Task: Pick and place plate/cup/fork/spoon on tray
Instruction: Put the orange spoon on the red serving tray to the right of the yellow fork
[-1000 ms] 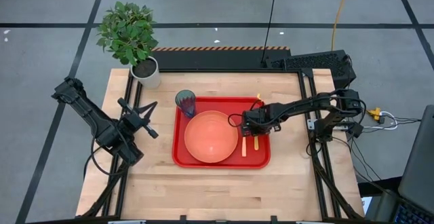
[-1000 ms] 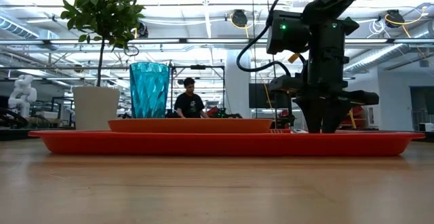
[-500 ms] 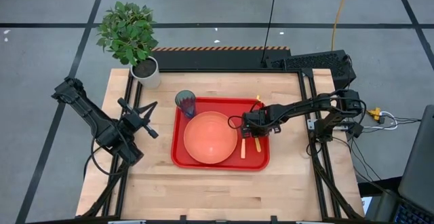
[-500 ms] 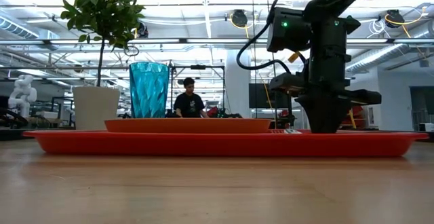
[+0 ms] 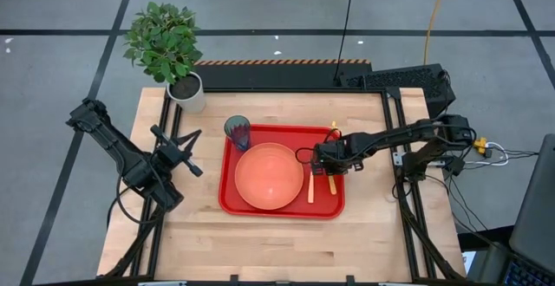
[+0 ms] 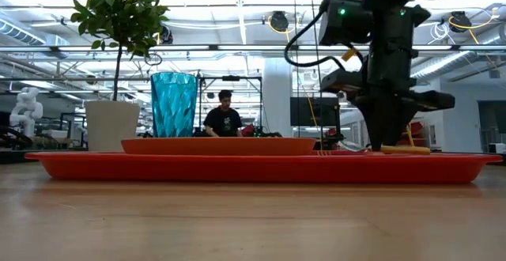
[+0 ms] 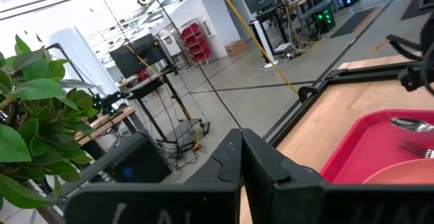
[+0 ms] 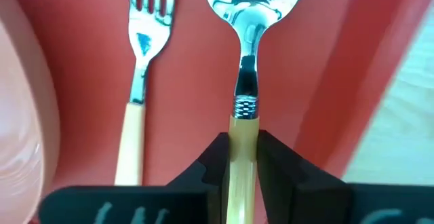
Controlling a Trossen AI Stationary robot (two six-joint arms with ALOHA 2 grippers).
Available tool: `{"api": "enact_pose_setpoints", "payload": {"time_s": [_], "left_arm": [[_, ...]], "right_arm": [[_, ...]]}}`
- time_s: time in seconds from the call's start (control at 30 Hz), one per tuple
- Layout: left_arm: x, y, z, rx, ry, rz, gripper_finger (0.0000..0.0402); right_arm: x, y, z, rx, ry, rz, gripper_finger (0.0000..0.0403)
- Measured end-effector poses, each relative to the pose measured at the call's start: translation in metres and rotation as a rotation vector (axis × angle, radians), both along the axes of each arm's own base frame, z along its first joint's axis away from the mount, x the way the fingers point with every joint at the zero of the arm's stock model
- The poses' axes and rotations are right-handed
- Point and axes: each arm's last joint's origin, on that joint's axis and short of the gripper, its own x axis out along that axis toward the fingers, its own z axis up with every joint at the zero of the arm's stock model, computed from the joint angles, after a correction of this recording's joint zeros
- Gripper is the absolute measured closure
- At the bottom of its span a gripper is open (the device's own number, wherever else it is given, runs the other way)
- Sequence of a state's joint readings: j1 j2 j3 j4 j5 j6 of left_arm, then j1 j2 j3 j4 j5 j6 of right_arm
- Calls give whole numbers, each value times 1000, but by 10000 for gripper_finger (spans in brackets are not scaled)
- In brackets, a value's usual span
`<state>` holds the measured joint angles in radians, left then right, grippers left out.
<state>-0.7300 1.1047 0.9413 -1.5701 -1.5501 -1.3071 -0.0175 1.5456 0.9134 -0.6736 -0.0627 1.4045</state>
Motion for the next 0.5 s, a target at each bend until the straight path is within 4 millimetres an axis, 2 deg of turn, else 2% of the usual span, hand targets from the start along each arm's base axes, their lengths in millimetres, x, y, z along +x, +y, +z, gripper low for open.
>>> {"api": "enact_pose_setpoints", "payload": {"time_s": [0.3,0.5], "left_arm": [[0,0,0,-1,-1,0,378],[0,0,0,-2,-2,0,376]], "right_arm": [[0,27,1,19,-5,-55,362],[-1,35,1,-27,-11,-123,362]]}}
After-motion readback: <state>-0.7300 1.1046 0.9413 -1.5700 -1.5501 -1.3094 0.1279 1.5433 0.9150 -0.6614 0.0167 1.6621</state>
